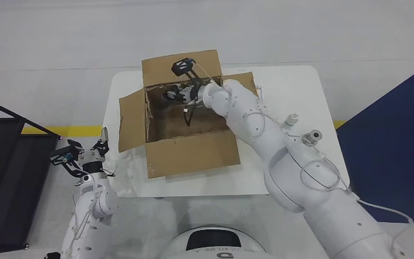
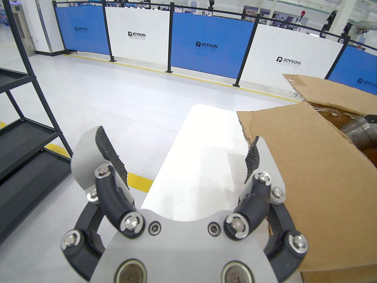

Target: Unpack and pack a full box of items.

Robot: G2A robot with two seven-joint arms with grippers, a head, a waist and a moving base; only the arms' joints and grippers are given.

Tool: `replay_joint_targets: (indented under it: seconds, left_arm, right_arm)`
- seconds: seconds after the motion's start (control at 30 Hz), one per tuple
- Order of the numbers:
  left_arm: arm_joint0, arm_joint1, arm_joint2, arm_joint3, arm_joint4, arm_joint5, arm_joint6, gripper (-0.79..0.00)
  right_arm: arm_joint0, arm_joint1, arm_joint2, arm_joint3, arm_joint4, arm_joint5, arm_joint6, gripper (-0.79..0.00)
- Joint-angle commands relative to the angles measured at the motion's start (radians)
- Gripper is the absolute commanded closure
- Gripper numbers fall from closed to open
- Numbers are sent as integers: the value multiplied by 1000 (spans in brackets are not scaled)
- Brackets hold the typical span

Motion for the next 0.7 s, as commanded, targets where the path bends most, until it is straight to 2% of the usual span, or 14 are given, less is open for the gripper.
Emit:
replay_joint_targets:
  seconds: [0.0, 0.17, 0.33, 0.47, 0.57, 0.67]
  left_arm:
    - [0, 0, 0, 0, 0, 0, 0, -785]
    - [0, 0, 0, 0, 0, 0, 0, -785]
    - [0, 0, 0, 0, 0, 0, 0, -785]
    - [0, 0, 0, 0, 0, 0, 0, -785]
    - [0, 0, 0, 0, 0, 0, 0, -785]
    - [0, 0, 0, 0, 0, 0, 0, -785]
  right_arm:
    - [-2, 18, 12, -27, -5, -24, -11, 0]
    - [-21, 73, 57, -133, -21, -69, -26, 0]
    - [-96, 163, 155, -347, -52, -72, -39, 0]
    - [-252, 258, 304, -659, -103, -8, 26, 0]
    - [-435, 326, 458, -974, -146, 68, 127, 0]
    - [-613, 369, 594, -1254, -164, 124, 211, 0]
